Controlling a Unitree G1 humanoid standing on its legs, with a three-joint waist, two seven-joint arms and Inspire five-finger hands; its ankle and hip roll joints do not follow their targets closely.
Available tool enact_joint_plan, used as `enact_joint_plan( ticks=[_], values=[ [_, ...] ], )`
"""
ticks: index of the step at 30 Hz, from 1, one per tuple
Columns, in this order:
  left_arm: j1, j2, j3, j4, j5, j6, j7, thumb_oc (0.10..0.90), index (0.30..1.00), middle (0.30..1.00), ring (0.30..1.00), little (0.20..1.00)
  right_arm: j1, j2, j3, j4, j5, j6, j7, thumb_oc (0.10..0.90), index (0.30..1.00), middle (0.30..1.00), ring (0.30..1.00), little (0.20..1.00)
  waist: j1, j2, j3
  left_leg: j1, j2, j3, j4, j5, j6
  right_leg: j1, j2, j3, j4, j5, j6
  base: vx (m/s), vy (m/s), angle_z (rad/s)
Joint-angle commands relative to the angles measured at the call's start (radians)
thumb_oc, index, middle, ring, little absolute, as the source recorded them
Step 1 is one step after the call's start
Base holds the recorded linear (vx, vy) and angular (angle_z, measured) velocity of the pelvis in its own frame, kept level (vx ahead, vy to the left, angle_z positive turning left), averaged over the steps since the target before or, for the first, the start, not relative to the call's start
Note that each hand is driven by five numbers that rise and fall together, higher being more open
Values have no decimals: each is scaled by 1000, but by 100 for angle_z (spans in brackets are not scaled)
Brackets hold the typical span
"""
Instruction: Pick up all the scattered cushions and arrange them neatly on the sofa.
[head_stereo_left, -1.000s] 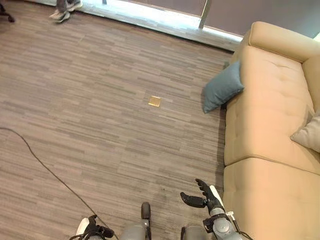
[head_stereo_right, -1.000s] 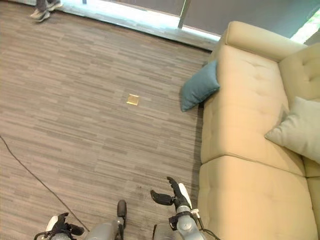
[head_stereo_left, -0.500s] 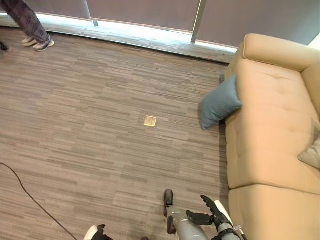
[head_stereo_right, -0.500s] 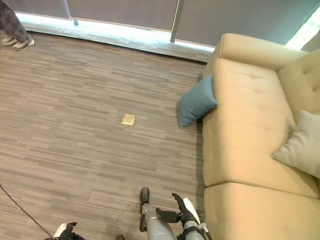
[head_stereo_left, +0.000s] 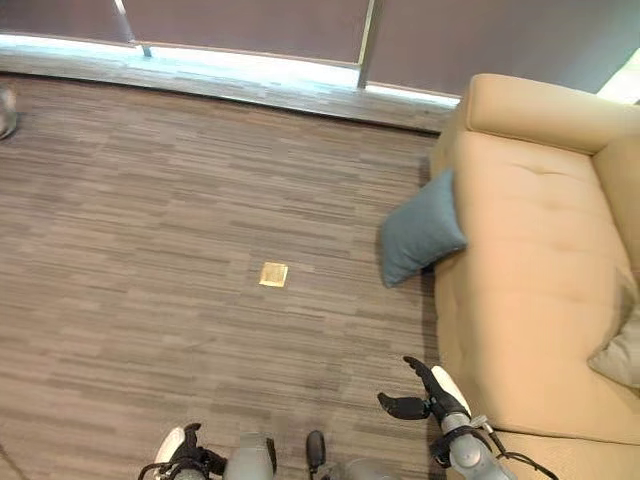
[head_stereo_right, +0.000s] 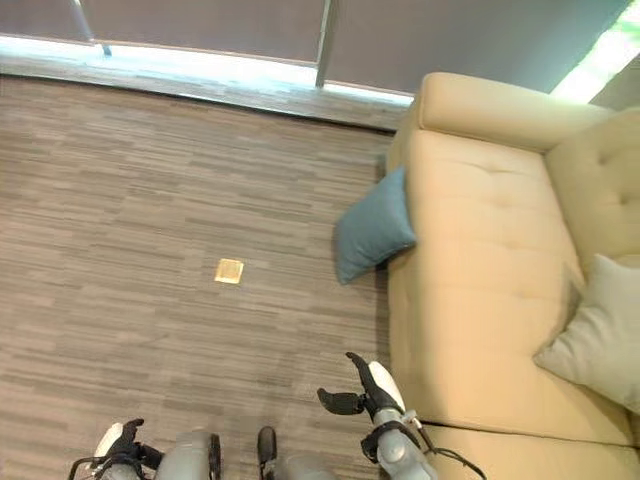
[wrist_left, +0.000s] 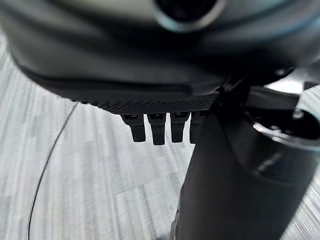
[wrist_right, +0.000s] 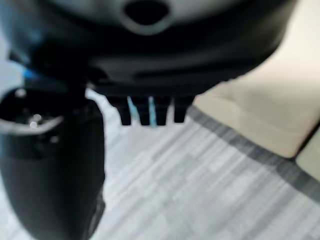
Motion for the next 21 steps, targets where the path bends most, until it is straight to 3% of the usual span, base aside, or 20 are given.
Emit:
enact_joint_plan(
  ticks=[1,2,4,5,6,7,8,9,10,11,12,14,16,17,18,19,21],
  values=[
    [14,-24,-25,25,-27,-17,41,800,900,900,900,900,1,-51,-17,-28,-12,-29,-37,800,900,900,900,900,38,22,-13,59,-43,-146,-224,132,4,-14,-21,50,152,-101,123,421,161,-80],
    [14,-24,-25,25,-27,-17,41,800,900,900,900,900,1,-51,-17,-28,-12,-30,-37,800,900,900,900,900,39,21,-12,62,-44,-145,-227,133,4,-12,-22,50,152,-102,123,358,135,-106],
    [16,-30,-41,42,2,-4,36,800,900,900,900,900,12,-35,-19,10,-14,-21,-38,800,900,900,900,900,28,24,-21,37,-13,-75,-236,164,-2,8,-35,63,165,-116,126,275,166,-79],
    [24,-32,-42,47,12,0,32,800,900,900,900,900,20,-29,-23,20,-16,-16,-37,800,900,900,900,900,30,31,-31,60,-3,-52,-272,155,8,13,-40,72,176,-121,130,420,389,-34],
    [31,-38,-57,53,43,6,27,800,900,900,900,900,42,-10,-39,40,-19,-14,-39,800,900,900,900,900,18,47,-53,115,-10,-33,-322,146,36,2,-69,66,242,-113,156,397,415,-33],
    [30,-42,-63,55,51,7,25,800,900,900,900,900,46,1,-45,56,-20,-11,-42,800,900,900,900,900,9,49,-59,139,-26,-13,-326,138,53,-33,-92,60,319,-64,182,299,326,-22],
    [30,-42,-63,55,51,7,25,800,900,900,900,900,46,1,-45,56,-20,-11,-42,800,900,900,900,900,10,49,-59,138,-26,-13,-326,138,53,-34,-92,60,319,-64,182,201,323,-34],
    [33,-43,-70,66,66,13,23,800,900,900,900,900,56,15,-63,36,-11,-10,-46,800,900,900,900,900,-6,63,-53,199,-30,41,-351,111,83,-104,-148,24,482,36,212,182,335,-42],
    [33,-41,-76,65,68,13,19,800,900,900,900,900,60,27,-71,18,3,-16,-48,800,900,900,900,900,-12,74,-45,230,-23,67,-364,98,95,-134,-204,-39,556,59,204,179,336,-52],
    [33,-41,-76,65,68,13,19,800,900,900,900,900,60,27,-71,18,3,-16,-48,800,900,900,900,900,-11,76,-46,228,-21,67,-366,100,95,-136,-201,-39,554,62,204,204,294,-79],
    [32,-37,-83,72,77,15,6,800,900,900,900,900,62,39,-76,24,11,-17,-47,800,900,900,900,900,-25,99,-43,269,-13,91,-371,69,108,-171,-255,-127,618,34,178,146,182,-67],
    [32,-35,-80,78,83,20,-4,800,900,900,900,900,61,44,-77,24,9,-17,-45,800,900,900,900,900,-34,105,-36,299,-14,114,-369,47,113,-204,-273,-166,627,17,171,221,209,-33],
    [26,-23,-69,84,88,25,-15,800,900,900,900,900,51,39,-81,16,15,-17,-34,800,900,900,900,900,-57,109,-29,336,-13,160,-360,11,108,-243,-266,-256,485,-21,171,227,105,-37],
    [26,-23,-69,84,88,25,-15,800,900,900,900,900,51,38,-81,16,15,-17,-34,800,900,900,900,900,-57,108,-23,343,-13,160,-358,7,107,-237,-266,-256,488,-25,171,237,3,-63],
    [21,-17,-61,88,87,26,-27,800,900,900,900,900,47,29,-88,13,24,-15,-24,800,900,900,900,900,-72,104,-22,370,-21,176,-354,-28,97,-260,-256,-299,385,-37,192,124,-8,-39],
    [20,-17,-61,88,87,26,-27,800,900,900,900,900,46,29,-89,12,25,-15,-23,800,900,900,900,900,-74,105,-21,360,-18,181,-352,-13,100,-260,-255,-311,369,-17,182,191,-1,-33],
    [20,-14,-52,100,100,32,-35,800,900,900,900,900,46,22,-107,17,40,-9,-20,800,900,900,900,900,-79,109,-17,408,-16,214,-352,-62,86,-271,-261,-394,243,8,209,239,-31,-52]
  ],
)
